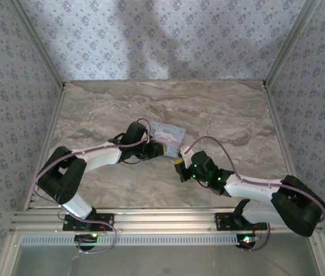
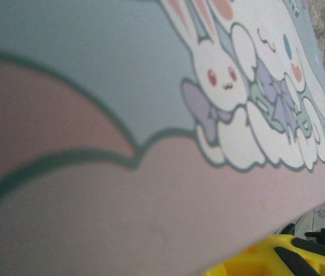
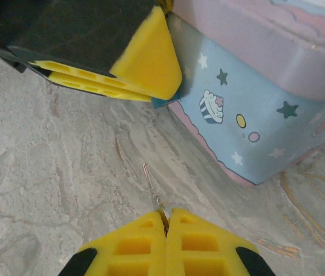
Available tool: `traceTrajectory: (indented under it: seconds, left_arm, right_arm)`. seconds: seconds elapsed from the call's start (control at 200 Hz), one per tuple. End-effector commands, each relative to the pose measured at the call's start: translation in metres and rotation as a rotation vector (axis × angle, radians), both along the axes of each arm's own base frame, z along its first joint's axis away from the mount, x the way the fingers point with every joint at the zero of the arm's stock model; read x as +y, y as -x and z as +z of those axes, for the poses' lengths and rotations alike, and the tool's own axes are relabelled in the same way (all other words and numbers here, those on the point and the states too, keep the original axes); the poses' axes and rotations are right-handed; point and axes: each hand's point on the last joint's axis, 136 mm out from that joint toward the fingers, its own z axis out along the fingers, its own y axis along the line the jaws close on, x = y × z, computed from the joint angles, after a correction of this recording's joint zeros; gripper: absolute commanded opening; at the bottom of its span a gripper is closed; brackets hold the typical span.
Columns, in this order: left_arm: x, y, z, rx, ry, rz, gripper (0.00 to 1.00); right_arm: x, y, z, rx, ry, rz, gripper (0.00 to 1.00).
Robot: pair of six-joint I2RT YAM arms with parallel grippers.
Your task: Unlock the padlock with the key
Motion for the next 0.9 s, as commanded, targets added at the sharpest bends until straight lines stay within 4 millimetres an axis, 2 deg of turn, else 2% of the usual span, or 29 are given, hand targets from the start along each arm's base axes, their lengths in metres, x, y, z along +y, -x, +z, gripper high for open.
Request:
traceTrajectory:
  seconds: [0.0,0.47,0.894]
  left_arm:
    - [-0.009,-0.006,0.031,-0.033,0.073,-0.011,0.16]
    - [-0.011,-0.004,0.033,-0.026,0.082,-0.013,0.16]
    - [-0.011,-0.004,0.032,-0.024,0.082,-0.016,0.16]
  right_arm:
    - [0.013,-0.004,0.006,-0.007,-0.074,0.0,0.0]
    - [0.017,-0.021,-0.002,-0.02,-0.085,-0.025,0.0]
    - [0.021,-0.027,-0.002,-0.013,-0.102,-0.017,0.0]
